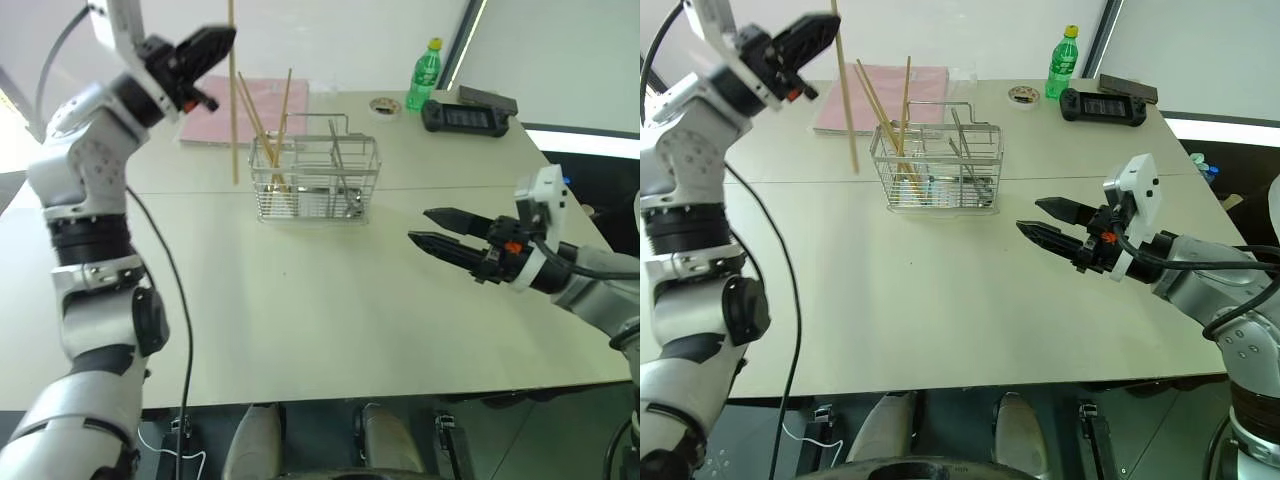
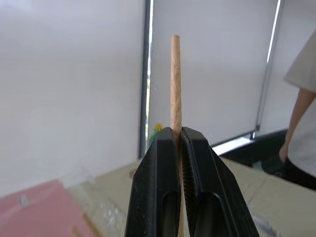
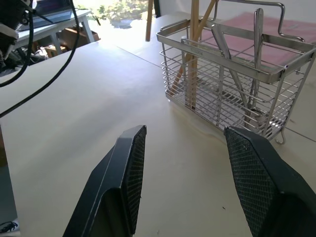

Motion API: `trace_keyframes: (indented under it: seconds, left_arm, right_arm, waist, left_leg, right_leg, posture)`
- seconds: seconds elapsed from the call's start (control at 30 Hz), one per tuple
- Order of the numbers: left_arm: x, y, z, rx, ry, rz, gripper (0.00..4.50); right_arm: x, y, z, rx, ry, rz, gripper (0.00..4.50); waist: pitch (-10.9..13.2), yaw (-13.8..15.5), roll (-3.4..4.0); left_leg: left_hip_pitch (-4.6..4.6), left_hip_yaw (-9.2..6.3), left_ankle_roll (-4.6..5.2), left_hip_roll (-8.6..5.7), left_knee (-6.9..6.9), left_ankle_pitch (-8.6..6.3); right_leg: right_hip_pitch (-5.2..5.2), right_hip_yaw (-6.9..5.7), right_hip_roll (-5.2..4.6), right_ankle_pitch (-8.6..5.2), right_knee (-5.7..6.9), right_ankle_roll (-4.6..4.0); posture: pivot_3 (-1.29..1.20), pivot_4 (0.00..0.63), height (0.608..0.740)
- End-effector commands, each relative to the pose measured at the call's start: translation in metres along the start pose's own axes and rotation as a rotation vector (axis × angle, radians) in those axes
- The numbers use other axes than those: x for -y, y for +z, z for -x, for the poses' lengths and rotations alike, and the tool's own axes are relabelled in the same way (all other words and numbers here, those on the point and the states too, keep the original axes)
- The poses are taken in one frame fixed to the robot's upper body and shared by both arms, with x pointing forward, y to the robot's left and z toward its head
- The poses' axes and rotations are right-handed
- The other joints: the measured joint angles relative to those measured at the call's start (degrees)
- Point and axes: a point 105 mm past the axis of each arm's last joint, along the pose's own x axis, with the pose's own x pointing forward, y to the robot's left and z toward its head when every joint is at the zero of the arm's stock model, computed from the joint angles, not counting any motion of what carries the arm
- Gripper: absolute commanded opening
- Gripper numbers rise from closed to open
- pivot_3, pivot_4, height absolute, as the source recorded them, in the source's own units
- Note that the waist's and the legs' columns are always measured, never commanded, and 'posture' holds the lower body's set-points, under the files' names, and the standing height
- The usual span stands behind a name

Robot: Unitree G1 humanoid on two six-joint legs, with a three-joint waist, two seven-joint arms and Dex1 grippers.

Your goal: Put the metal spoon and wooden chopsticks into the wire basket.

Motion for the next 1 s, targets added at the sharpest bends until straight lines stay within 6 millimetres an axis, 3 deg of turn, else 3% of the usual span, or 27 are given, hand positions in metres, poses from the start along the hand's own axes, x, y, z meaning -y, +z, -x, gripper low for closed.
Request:
trace_keyframes:
  seconds: [0.03, 0.17, 0.3, 0.7, 0.83, 1.0]
  left_arm:
    - [-0.004, 0.027, -0.012, 0.109, 0.026, -0.035, 0.02]
    - [-0.010, 0.027, -0.024, 0.142, 0.058, -0.051, 0.02]
    - [-0.008, 0.008, -0.027, 0.107, 0.036, -0.070, 0.02]
    - [-0.001, -0.048, -0.005, 0.016, 0.066, -0.002, 0.02]
    - [0.004, -0.056, 0.002, -0.004, 0.063, 0.030, 1.34]
    - [0.016, -0.054, 0.009, -0.016, 0.010, 0.062, 3.54]
  right_arm:
    - [-0.004, 0.007, 0.001, 0.034, 0.004, 0.023, 2.58]
    - [-0.003, 0.007, 0.003, 0.040, -0.010, 0.019, 2.58]
    - [-0.004, 0.007, 0.005, 0.050, -0.022, 0.016, 2.58]
    - [0.004, 0.020, 0.010, 0.109, -0.069, 0.025, 2.58]
    - [0.005, 0.020, 0.008, 0.107, -0.064, 0.026, 2.58]
    - [0.006, 0.020, 0.006, 0.105, -0.048, 0.021, 2.58]
  waist:
    - [0.00, -0.10, 0.00]
    - [0.00, -0.08, 0.00]
    - [0.01, 0.01, -0.01]
    - [0.02, 0.10, -0.03]
    - [0.02, 0.10, -0.03]
    - [0.02, 0.10, -0.03]
  left_leg:
    - [0.00, 0.00, 0.00, 0.00, 0.00, 0.00]
    - [0.00, 0.01, 0.00, 0.00, -0.01, 0.00]
    - [0.00, 0.01, 0.00, 0.00, -0.01, 0.00]
    - [-0.01, 0.01, -0.01, 0.00, -0.01, 0.00]
    - [-0.01, 0.01, -0.01, 0.00, -0.01, 0.00]
    - [-0.01, 0.01, -0.01, 0.00, -0.01, 0.00]
  right_leg:
    - [0.00, 0.00, 0.01, 0.00, 0.01, 0.00]
    - [0.00, 0.00, 0.01, -0.01, 0.00, 0.02]
    - [0.01, 0.00, 0.01, -0.01, -0.01, 0.02]
    - [0.01, 0.01, 0.01, -0.01, 0.00, 0.02]
    - [0.01, 0.01, 0.01, -0.01, -0.01, 0.02]
    - [0.02, 0.01, 0.01, -0.01, -0.01, 0.01]
  posture:
    - [0.00, 0.150, 0.721]
    - [0.00, 0.150, 0.721]
    - [0.00, 0.150, 0.721]
    - [0.00, 0.150, 0.721]
    - [0.00, 0.150, 0.721]
    - [0.00, 0.150, 0.721]
